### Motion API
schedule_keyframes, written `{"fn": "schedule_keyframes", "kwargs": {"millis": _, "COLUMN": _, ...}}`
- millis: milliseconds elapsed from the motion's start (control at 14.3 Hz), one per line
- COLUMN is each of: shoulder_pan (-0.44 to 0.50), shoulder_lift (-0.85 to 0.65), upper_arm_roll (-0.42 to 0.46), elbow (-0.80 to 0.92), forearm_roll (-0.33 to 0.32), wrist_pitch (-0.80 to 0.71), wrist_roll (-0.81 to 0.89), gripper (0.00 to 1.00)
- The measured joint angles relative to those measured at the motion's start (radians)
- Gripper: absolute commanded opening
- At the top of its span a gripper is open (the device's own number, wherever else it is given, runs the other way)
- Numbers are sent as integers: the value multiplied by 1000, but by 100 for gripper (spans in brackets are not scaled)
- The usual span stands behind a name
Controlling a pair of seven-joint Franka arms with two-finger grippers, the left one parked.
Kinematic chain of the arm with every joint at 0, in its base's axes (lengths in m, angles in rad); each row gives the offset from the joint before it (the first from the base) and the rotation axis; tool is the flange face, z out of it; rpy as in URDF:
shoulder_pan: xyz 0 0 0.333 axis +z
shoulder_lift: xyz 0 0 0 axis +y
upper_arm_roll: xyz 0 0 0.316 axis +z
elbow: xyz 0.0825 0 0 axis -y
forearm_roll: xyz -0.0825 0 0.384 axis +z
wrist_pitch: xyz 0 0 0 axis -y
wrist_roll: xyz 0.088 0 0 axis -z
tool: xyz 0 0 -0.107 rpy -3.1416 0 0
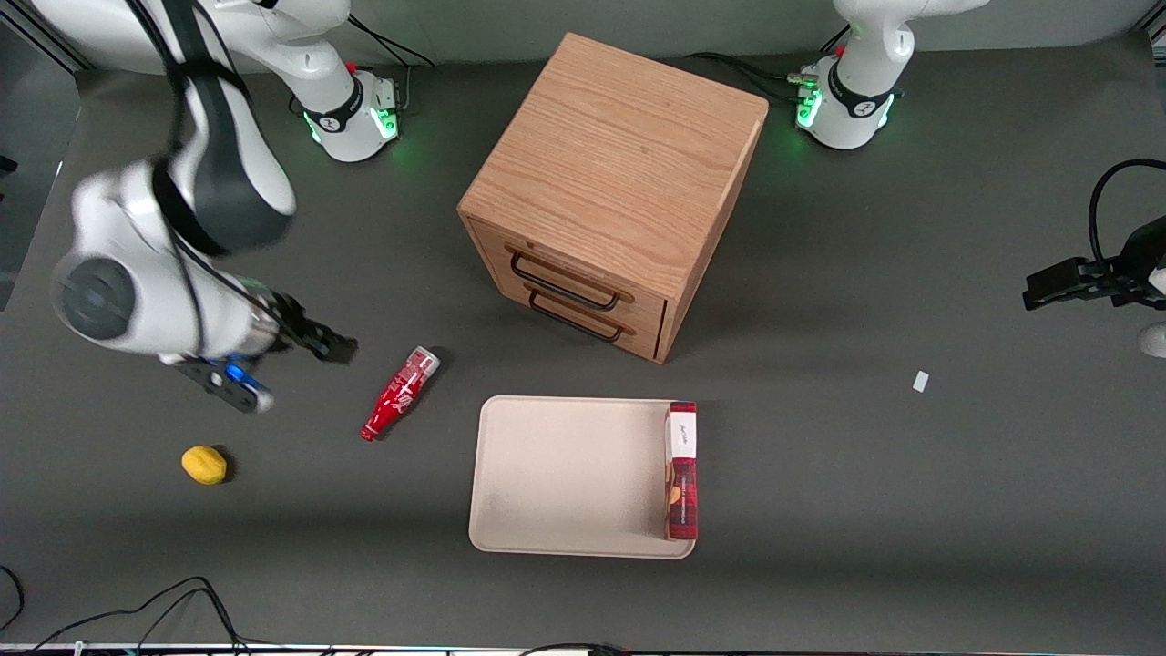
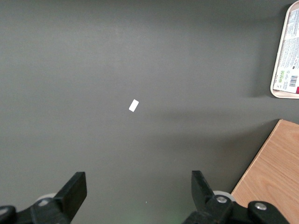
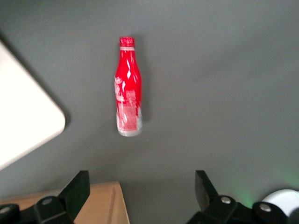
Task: Place coke bottle on tray
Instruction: 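Move the right gripper down over the red Coca-Cola bottle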
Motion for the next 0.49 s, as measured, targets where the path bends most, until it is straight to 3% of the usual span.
{"fn": "schedule_keyframes", "kwargs": {"millis": 280, "shoulder_pan": 1, "shoulder_lift": 76, "upper_arm_roll": 8, "elbow": -178, "forearm_roll": -6, "wrist_pitch": 330, "wrist_roll": 69, "gripper": 100}}
{"fn": "schedule_keyframes", "kwargs": {"millis": 490, "shoulder_pan": 2, "shoulder_lift": 115, "upper_arm_roll": 10, "elbow": -246, "forearm_roll": -7, "wrist_pitch": 486, "wrist_roll": 90, "gripper": 100}}
